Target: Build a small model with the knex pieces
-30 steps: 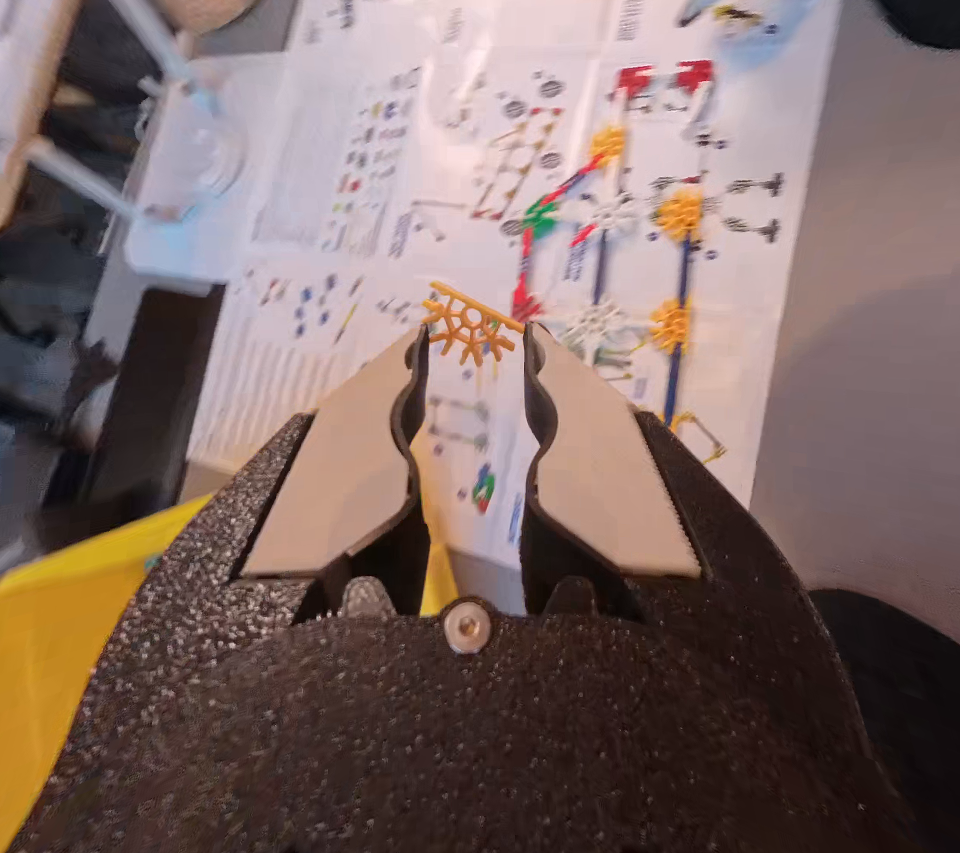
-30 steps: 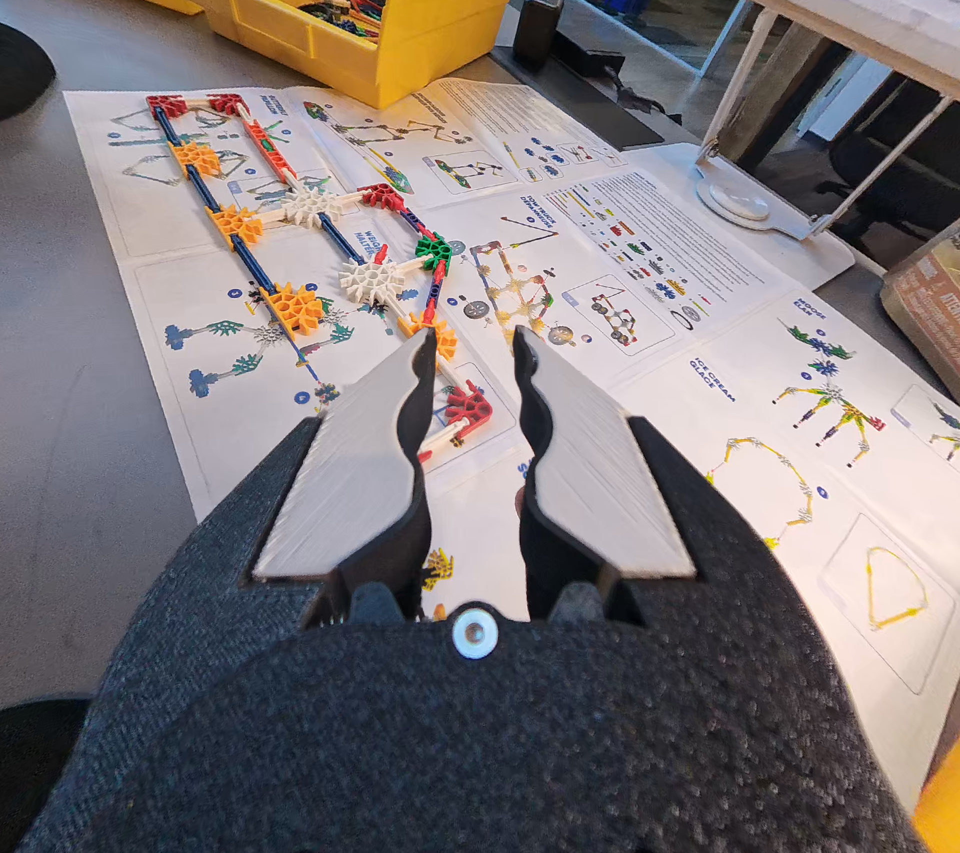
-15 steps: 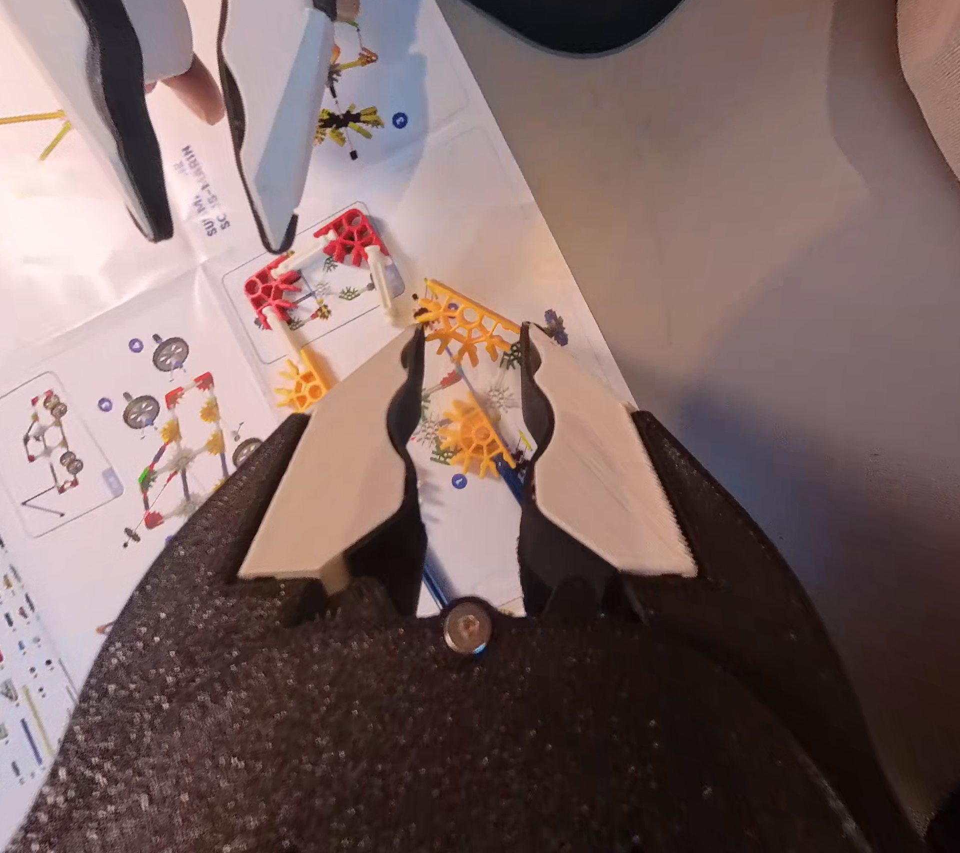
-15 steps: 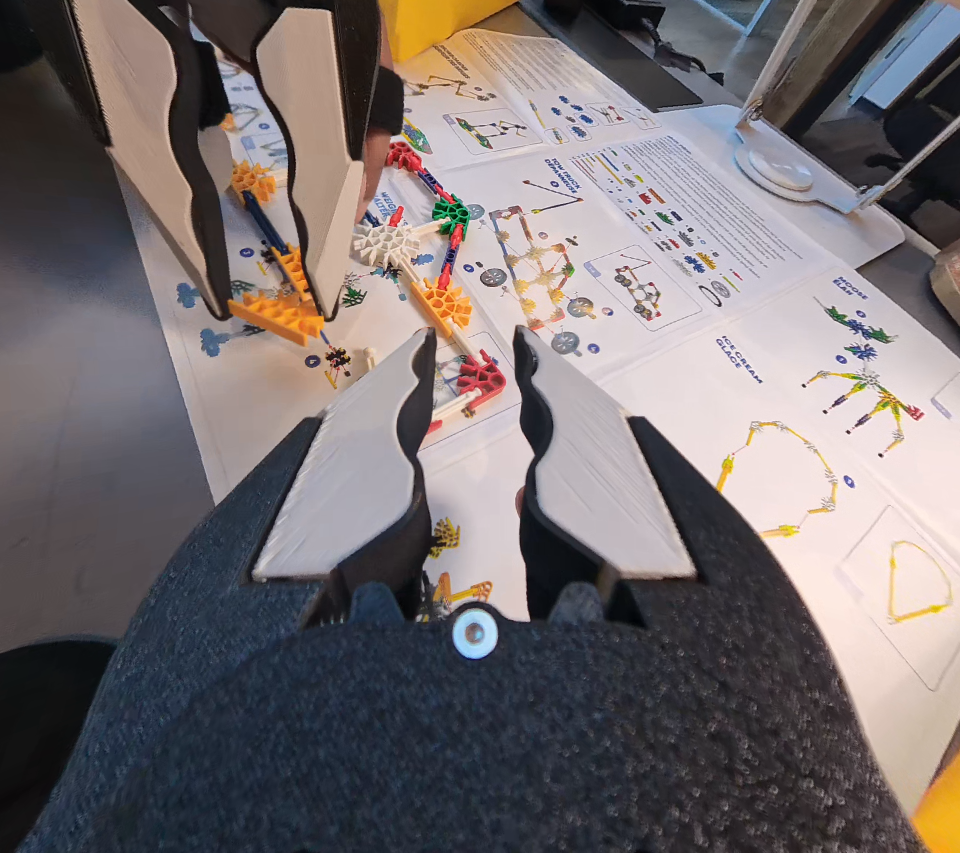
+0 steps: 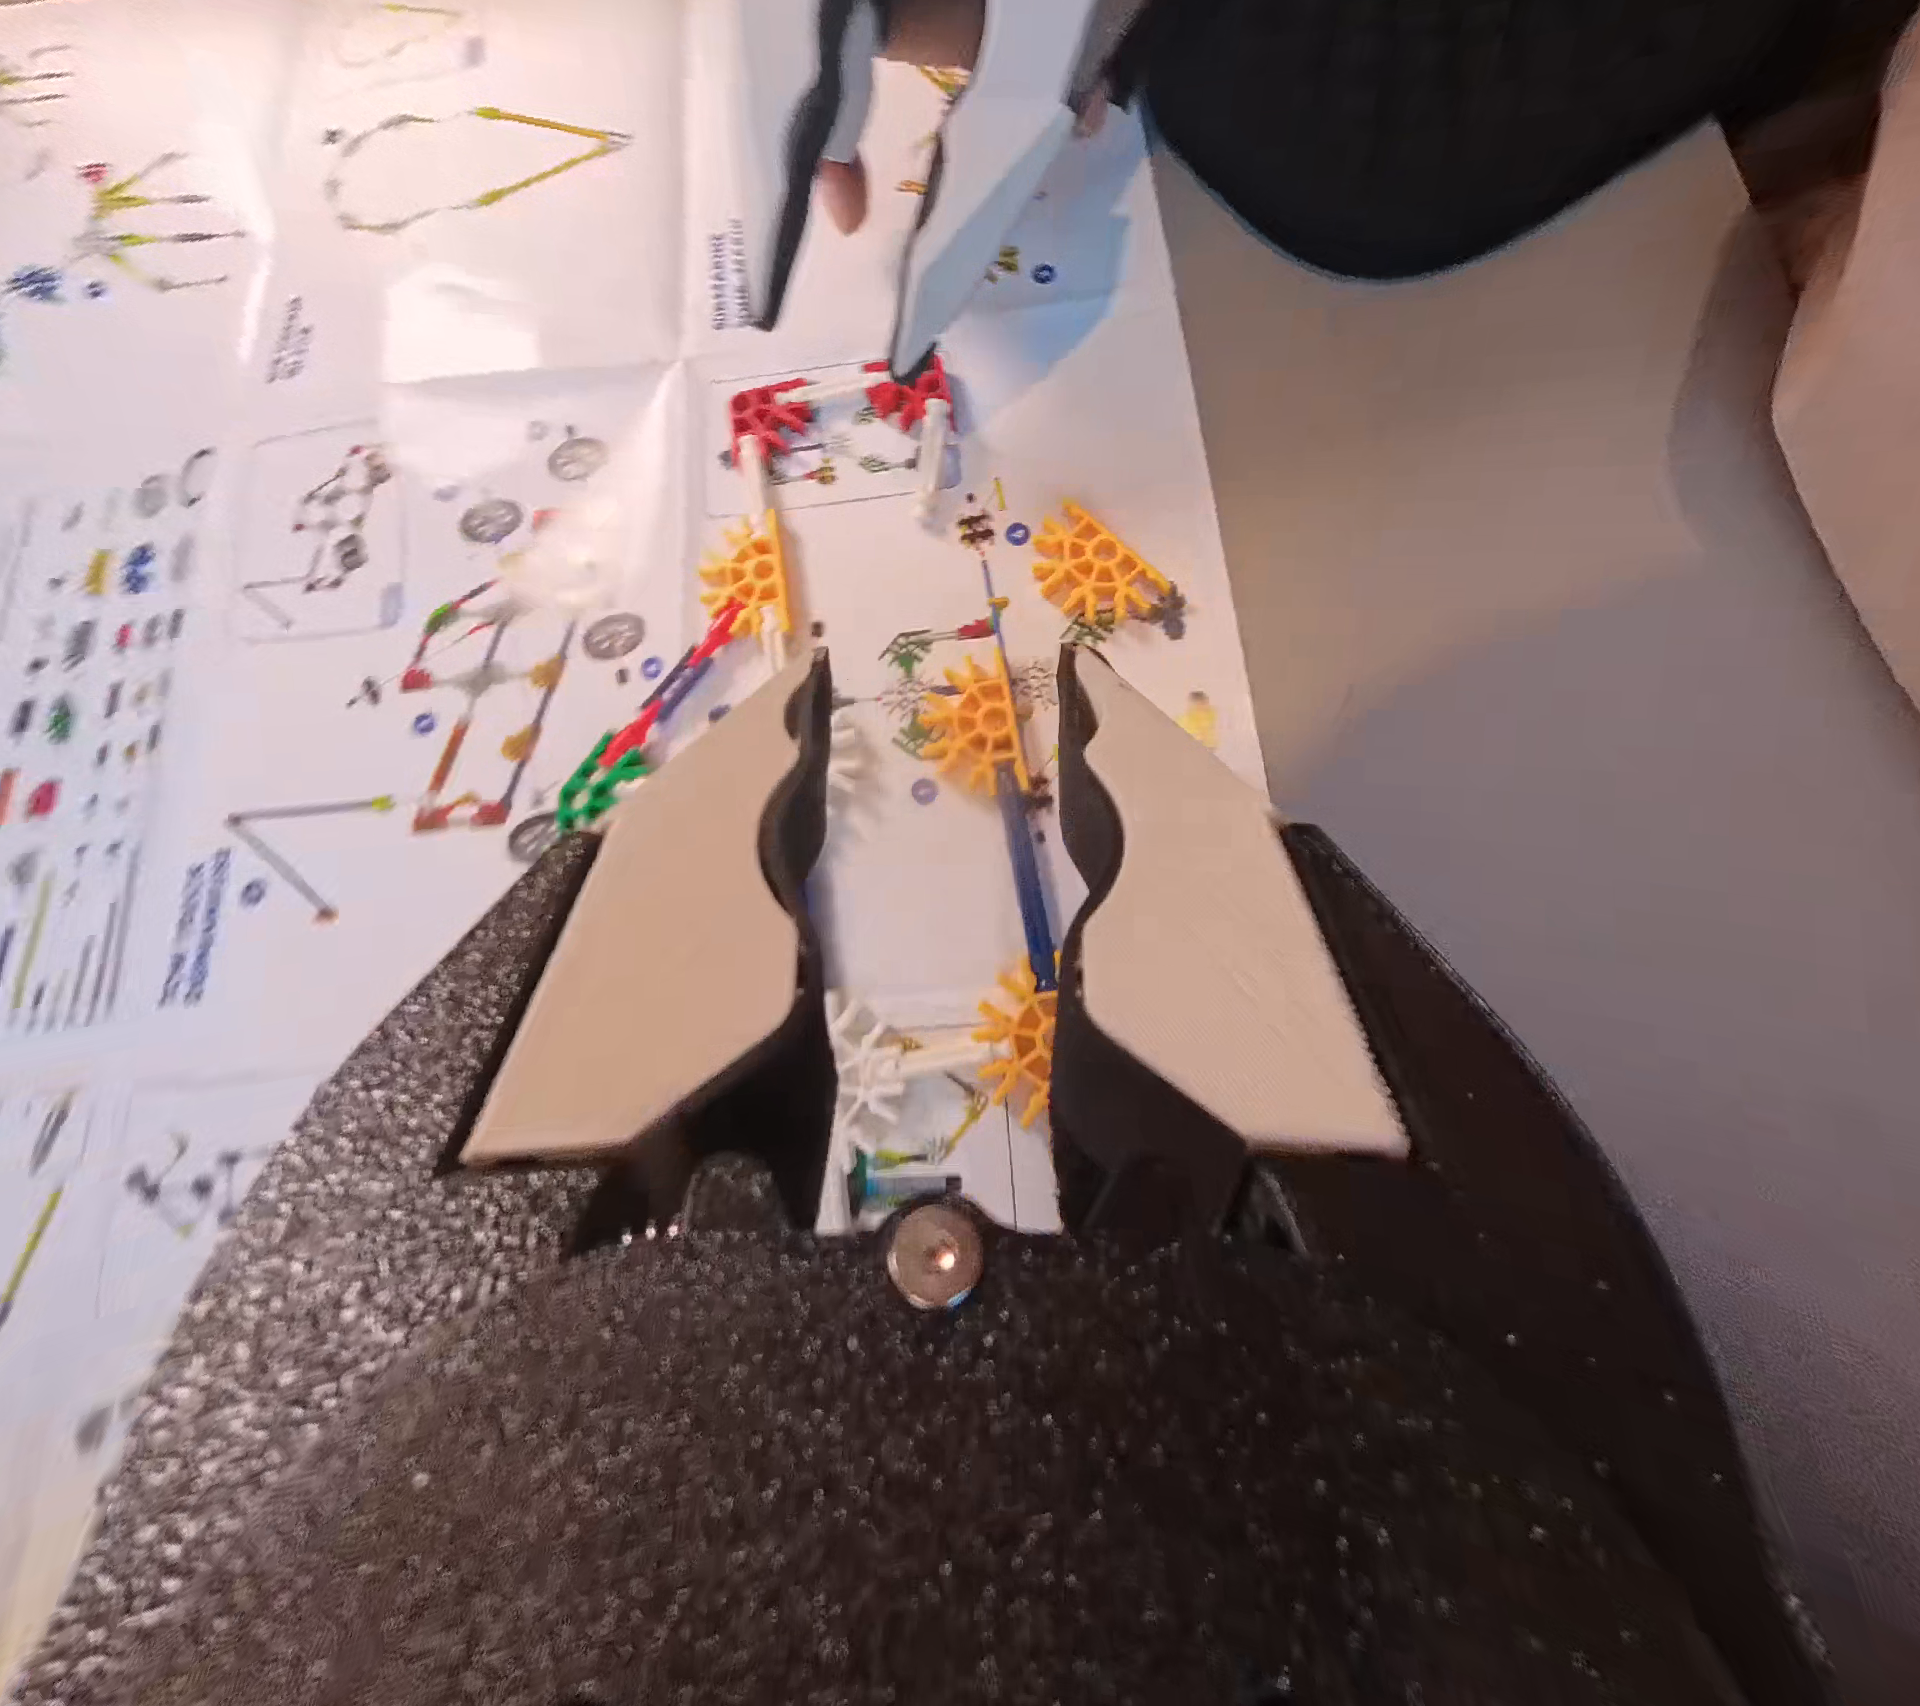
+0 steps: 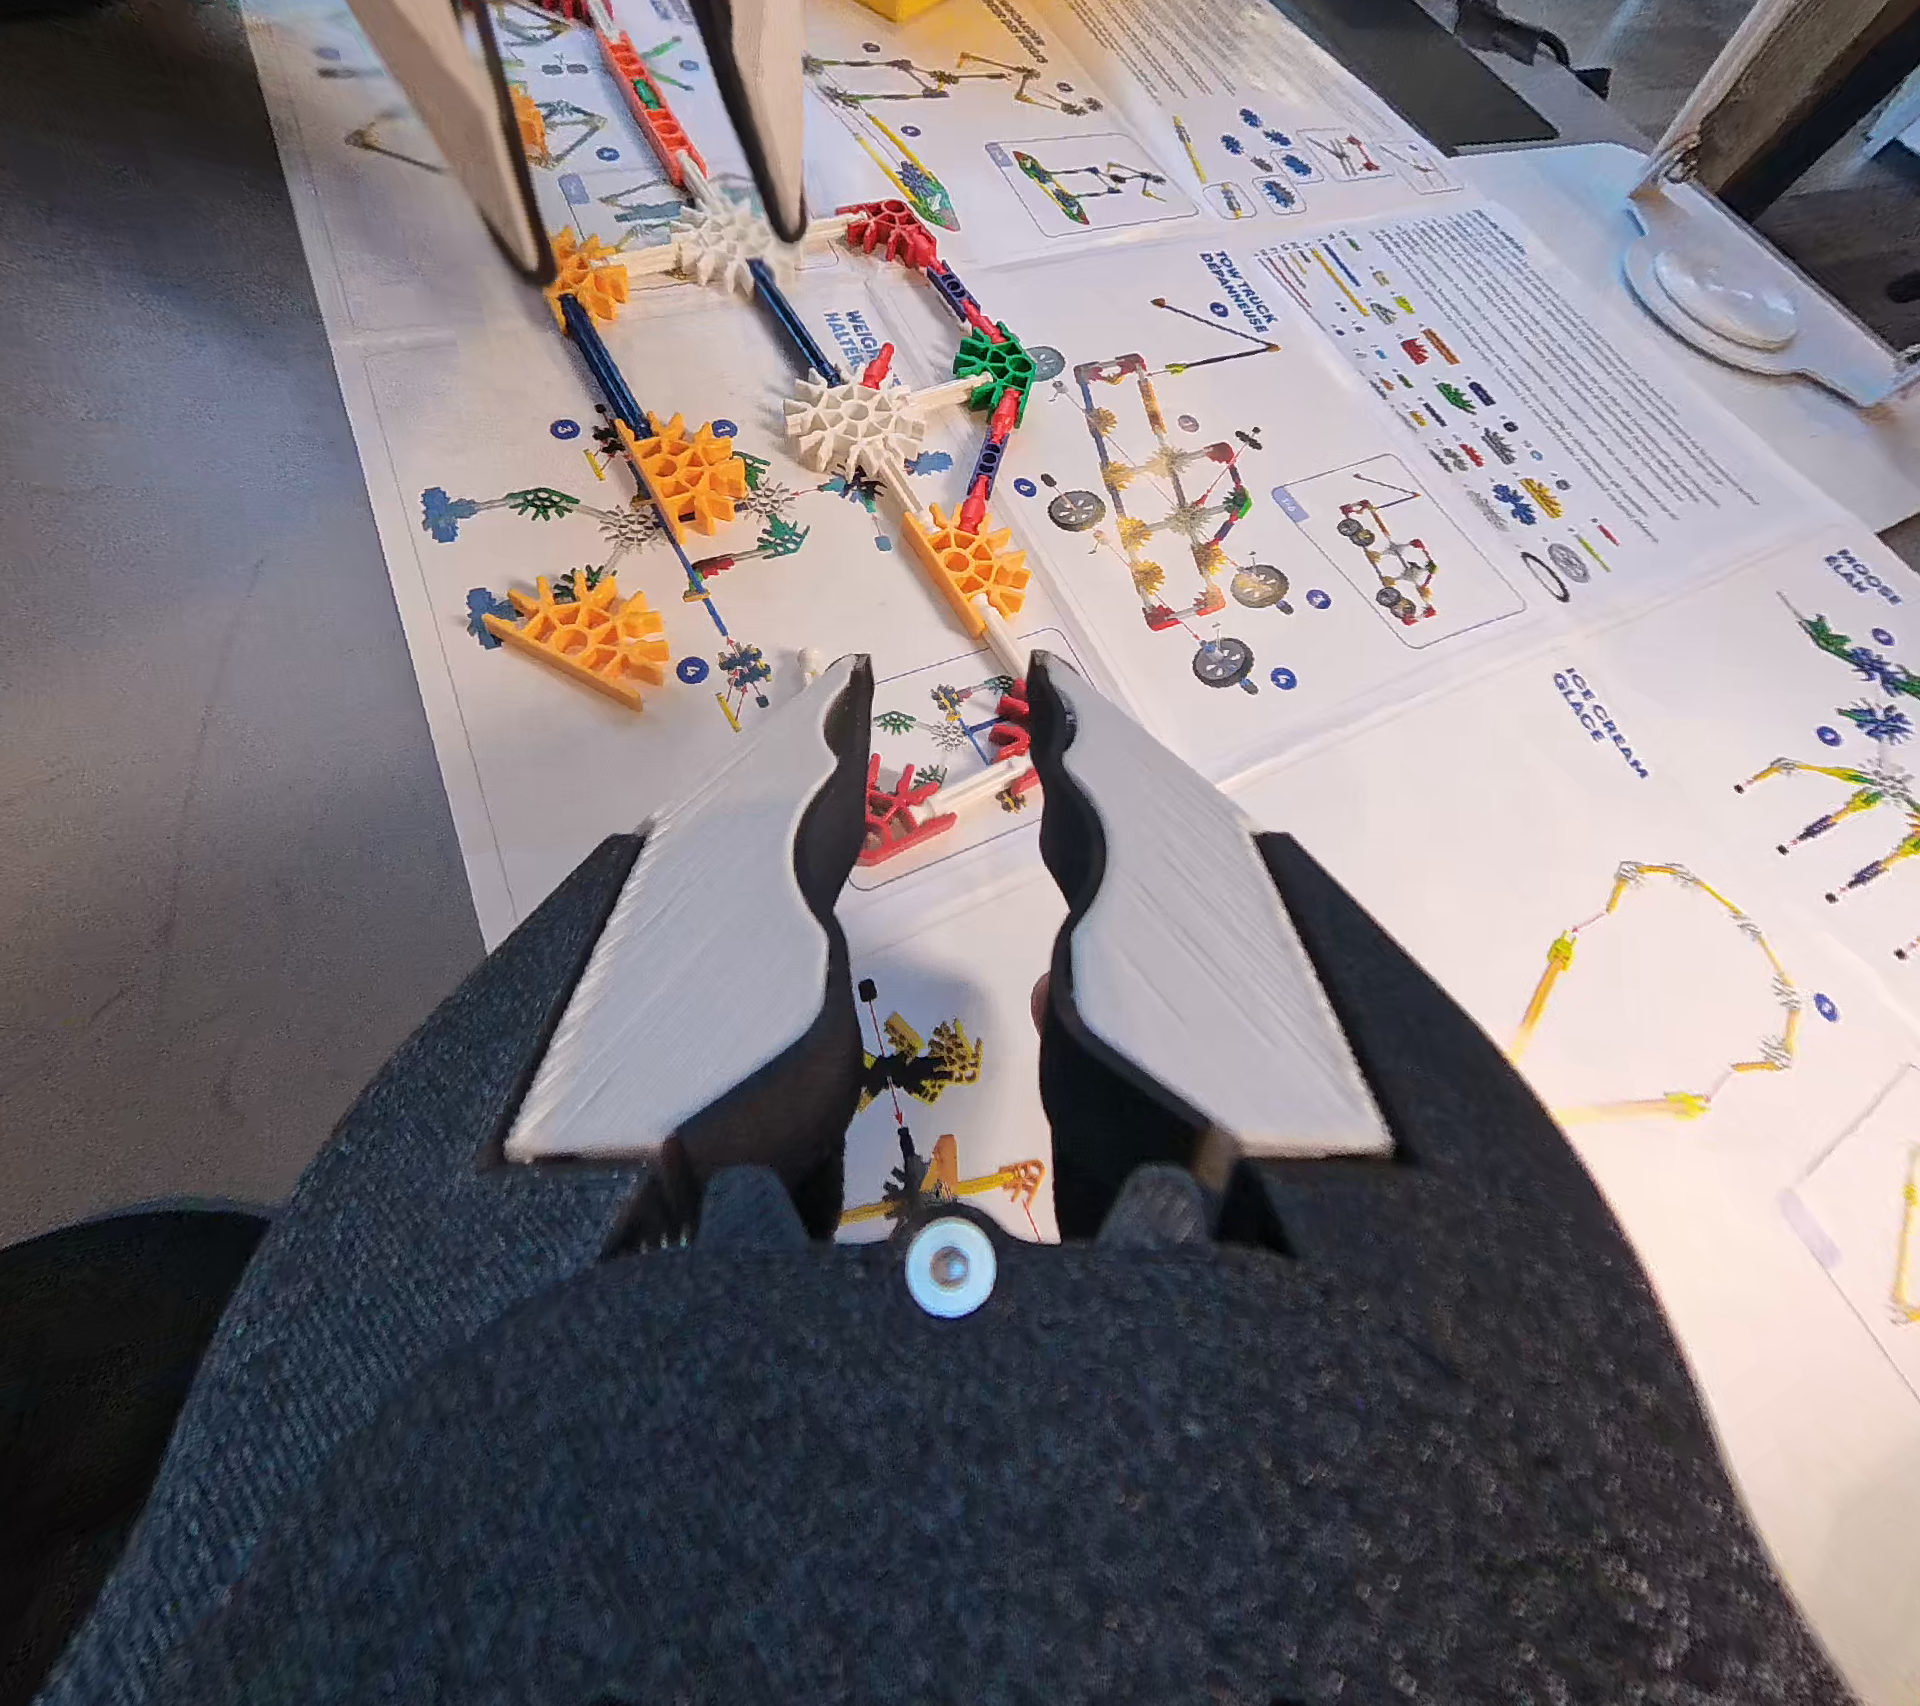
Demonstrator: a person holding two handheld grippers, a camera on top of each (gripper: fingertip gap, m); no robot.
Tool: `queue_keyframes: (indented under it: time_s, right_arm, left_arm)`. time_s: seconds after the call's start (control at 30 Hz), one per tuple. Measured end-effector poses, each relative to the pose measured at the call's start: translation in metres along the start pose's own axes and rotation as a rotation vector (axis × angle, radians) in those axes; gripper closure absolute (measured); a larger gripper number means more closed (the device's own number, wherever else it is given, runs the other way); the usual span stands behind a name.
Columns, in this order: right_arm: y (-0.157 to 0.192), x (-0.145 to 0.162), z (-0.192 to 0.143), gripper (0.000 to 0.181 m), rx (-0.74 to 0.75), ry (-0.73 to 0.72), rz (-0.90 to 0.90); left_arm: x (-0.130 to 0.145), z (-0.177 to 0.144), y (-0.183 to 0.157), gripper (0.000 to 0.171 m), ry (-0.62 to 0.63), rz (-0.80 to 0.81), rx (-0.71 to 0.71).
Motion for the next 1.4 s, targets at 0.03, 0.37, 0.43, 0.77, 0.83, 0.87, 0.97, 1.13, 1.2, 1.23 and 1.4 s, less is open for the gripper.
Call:
queue_keyframes:
  time_s: [0.03, 0.37, 0.43, 0.77, 0.83, 0.87, 0.97, 1.13, 1.2, 1.23, 1.4]
  right_arm:
    - [0.000, 0.000, 0.000, 0.152, -0.001, 0.003, 0.000]
    - [0.001, -0.001, 0.002, 0.152, -0.001, 0.000, -0.008]
    - [0.002, -0.001, 0.002, 0.152, 0.000, 0.000, -0.010]
    - [-0.001, -0.002, 0.001, 0.152, 0.016, -0.011, 0.007]
    - [-0.001, -0.002, 0.000, 0.152, 0.018, -0.016, 0.012]
    - [-0.002, -0.002, 0.000, 0.152, 0.017, -0.017, 0.015]
    - [-0.002, -0.002, 0.000, 0.152, 0.015, -0.022, 0.018]
    - [-0.003, -0.002, -0.001, 0.152, 0.013, -0.024, 0.023]
    - [-0.003, -0.002, -0.001, 0.152, 0.013, -0.027, 0.026]
    - [-0.003, -0.002, -0.001, 0.152, 0.013, -0.028, 0.027]
    - [-0.003, -0.002, -0.002, 0.152, 0.010, -0.029, 0.029]
  left_arm:
    - [0.002, -0.012, 0.004, 0.130, -0.041, -0.037, -0.064]
    - [0.045, -0.237, 0.098, 0.135, -0.016, -0.343, -0.869]
    - [0.073, -0.271, 0.120, 0.137, 0.145, -0.445, -0.905]
    - [0.210, -0.283, 0.169, 0.147, 0.981, -0.702, -0.548]
    - [0.218, -0.279, 0.176, 0.156, 1.017, -0.737, -0.511]
    - [0.222, -0.278, 0.180, 0.157, 1.041, -0.747, -0.509]
    - [0.234, -0.276, 0.183, 0.157, 1.090, -0.795, -0.470]
    - [0.242, -0.271, 0.187, 0.162, 1.127, -0.824, -0.431]
    - [0.244, -0.271, 0.187, 0.166, 1.146, -0.826, -0.422]
    - [0.245, -0.270, 0.187, 0.167, 1.147, -0.831, -0.414]
    - [0.243, -0.271, 0.188, 0.168, 1.114, -0.837, -0.409]
Point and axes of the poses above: each gripper's, where its closed fingertips meet, z out along the fingers, x out of its underside, y = z × x across the jaws, the point moved 7 cm from there along -z, back along the fingers, and after that the axes turned 5 degrees about -y, right-handed, at the moved point
